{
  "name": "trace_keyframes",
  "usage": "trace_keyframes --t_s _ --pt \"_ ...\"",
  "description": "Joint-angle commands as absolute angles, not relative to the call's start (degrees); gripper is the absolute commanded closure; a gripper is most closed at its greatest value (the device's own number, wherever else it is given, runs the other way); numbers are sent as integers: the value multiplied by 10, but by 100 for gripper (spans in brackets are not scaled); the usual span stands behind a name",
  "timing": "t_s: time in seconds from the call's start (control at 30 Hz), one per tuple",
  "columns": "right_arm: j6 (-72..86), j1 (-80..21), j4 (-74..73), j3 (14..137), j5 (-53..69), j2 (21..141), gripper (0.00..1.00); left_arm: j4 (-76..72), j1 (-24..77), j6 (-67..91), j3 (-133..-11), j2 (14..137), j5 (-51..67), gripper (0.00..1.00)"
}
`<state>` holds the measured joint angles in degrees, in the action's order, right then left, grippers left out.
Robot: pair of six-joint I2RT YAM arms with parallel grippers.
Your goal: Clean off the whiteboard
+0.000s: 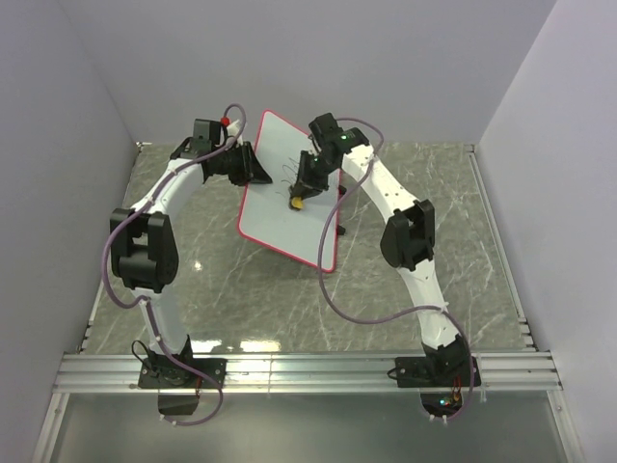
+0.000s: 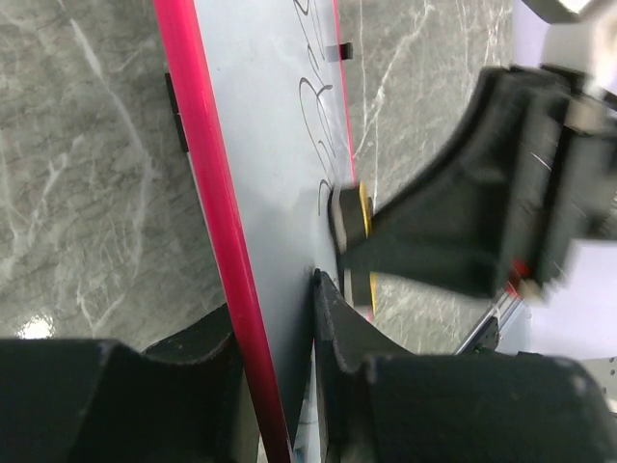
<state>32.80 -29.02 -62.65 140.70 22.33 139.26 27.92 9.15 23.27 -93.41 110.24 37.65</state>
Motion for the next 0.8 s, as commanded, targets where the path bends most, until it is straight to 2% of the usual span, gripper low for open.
trace_keyframes --t_s 0.0,0.37,0.6,0.77 --pt "385 -326 -558 1448 341 1402 100 337 127 160 -939 1139 379 100" --pt "424 -309 -476 1429 400 1384 100 348 157 149 -933 1150 378 100" --pt "425 -213 -523 1423 296 1416 100 351 168 150 -929 1139 382 100" --pt "395 -186 -556 1448 230 1456 100 349 193 153 -918 1129 381 100"
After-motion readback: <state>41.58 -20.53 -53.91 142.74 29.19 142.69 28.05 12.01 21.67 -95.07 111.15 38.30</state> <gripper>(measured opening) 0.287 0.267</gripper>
